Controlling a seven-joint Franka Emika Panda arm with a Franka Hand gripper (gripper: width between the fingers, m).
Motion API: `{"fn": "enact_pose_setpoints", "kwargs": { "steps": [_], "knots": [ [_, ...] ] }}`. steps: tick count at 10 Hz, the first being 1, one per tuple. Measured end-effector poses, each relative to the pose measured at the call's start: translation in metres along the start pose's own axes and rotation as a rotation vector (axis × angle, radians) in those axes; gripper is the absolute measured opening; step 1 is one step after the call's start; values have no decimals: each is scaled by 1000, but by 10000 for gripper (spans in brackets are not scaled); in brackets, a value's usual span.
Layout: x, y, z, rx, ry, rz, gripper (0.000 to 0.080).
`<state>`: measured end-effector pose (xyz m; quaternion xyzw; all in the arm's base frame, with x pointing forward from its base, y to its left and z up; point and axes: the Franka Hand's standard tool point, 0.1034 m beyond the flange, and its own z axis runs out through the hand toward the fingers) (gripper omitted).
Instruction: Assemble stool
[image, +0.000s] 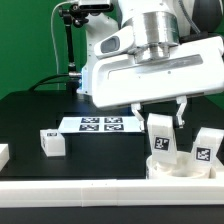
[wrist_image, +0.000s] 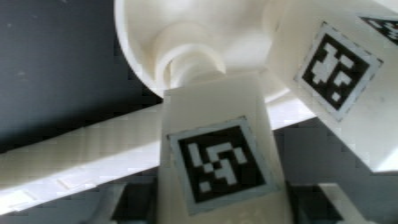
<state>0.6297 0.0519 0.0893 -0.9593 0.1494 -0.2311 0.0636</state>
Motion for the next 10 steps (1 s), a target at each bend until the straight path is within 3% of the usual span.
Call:
{"fn": "enact_pose_setpoints", "kwargs": {
  "steps": [5,9,10],
  "knots": [
    [-6,8,3,-12,33,-11,327],
    [-10,9,2,-10,139,-25,327],
    [-11,9,4,-10,119,-24,402]
  ]
}}
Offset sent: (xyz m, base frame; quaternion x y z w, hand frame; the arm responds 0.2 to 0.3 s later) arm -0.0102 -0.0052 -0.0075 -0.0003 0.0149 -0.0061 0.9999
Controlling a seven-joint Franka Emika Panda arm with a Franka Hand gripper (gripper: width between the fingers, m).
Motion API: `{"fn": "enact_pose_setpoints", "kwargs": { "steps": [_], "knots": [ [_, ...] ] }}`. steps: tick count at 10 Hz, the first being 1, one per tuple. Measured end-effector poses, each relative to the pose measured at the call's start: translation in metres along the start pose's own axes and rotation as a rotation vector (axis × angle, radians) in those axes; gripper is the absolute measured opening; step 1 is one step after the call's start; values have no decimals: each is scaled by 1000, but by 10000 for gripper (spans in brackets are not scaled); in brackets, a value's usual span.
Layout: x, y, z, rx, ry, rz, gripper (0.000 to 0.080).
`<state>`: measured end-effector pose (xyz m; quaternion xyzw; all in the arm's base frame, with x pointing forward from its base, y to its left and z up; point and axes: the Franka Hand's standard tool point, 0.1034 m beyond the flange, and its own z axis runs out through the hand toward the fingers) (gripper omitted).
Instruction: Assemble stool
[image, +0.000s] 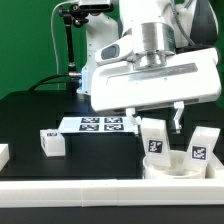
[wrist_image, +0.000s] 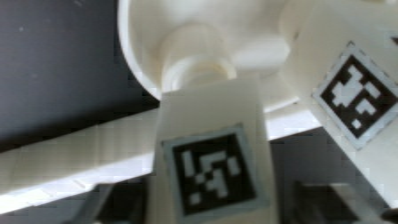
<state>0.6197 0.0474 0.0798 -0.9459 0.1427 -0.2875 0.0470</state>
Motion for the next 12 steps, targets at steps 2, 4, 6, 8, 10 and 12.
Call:
{"fn": "enact_pose_setpoints", "kwargs": {
  "steps": [2,4,6,8,10,12],
  "knots": [
    [0,0,0,0,0,0,540],
    [3,-3,-4,4,-22,3,643],
    [11,-4,-11,8,-18,0,649],
    [22,-2,-21,11,-26,-7,649],
    [33,-2,-31,15,-41,-6,649],
    [42,-1,-34,16,-58,-2,649]
  ]
}}
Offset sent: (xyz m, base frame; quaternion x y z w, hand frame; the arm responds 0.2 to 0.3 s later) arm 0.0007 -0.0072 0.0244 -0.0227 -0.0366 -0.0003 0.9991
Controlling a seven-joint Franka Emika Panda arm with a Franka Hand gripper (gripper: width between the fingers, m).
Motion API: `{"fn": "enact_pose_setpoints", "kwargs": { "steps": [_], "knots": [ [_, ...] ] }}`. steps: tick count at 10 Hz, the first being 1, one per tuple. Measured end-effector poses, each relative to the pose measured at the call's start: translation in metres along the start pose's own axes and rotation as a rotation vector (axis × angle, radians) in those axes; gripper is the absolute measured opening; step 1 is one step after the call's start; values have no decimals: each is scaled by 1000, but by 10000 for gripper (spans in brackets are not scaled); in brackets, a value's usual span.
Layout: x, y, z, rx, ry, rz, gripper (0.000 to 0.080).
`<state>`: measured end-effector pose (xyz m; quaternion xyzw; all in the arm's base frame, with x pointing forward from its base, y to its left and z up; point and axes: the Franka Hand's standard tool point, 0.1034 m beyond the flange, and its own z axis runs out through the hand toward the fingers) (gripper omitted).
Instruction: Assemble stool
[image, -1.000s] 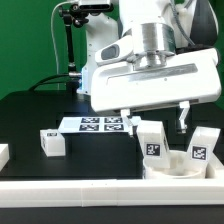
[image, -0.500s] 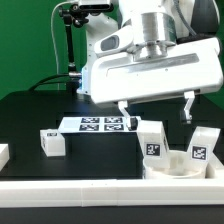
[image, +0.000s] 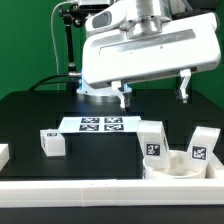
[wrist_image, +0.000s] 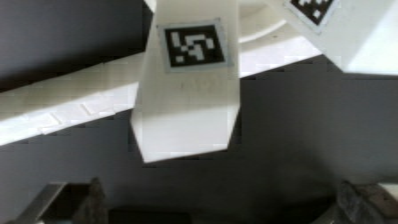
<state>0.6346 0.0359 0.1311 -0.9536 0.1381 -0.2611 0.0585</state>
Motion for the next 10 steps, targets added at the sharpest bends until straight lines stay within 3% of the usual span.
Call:
{"fn": "enact_pose_setpoints", "kwargs": {
  "steps": [3,9,10],
  "knots": [
    [-3,0,2,1,-44,3,649],
    [-9,9,2,19,-492,-21,649],
    [-7,8,4,20,-491,-22,649]
  ]
}}
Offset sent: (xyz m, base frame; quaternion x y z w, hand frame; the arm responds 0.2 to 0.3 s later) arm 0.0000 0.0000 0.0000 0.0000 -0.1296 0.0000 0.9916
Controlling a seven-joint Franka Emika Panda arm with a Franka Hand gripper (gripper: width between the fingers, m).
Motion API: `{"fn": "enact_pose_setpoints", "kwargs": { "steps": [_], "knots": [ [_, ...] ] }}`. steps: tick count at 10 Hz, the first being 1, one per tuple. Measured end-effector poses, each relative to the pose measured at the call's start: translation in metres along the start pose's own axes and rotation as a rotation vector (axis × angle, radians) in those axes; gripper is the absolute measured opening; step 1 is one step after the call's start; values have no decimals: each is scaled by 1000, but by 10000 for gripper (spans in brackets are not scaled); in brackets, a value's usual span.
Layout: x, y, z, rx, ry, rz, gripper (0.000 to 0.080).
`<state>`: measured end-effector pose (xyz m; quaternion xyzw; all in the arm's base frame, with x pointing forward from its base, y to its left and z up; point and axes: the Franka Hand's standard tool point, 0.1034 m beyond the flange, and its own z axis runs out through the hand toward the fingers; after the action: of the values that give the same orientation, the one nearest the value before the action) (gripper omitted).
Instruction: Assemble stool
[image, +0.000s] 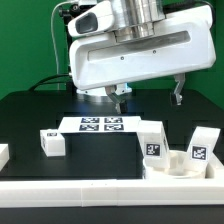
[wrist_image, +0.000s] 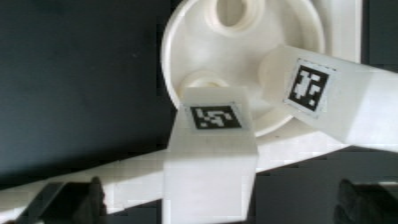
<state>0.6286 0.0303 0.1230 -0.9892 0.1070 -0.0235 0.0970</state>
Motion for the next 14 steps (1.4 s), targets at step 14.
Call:
{"fn": "enact_pose_setpoints", "kwargs": {
  "steps": [14],
  "knots": [
    [3,-9,2,-56,23,25,649]
  ]
}}
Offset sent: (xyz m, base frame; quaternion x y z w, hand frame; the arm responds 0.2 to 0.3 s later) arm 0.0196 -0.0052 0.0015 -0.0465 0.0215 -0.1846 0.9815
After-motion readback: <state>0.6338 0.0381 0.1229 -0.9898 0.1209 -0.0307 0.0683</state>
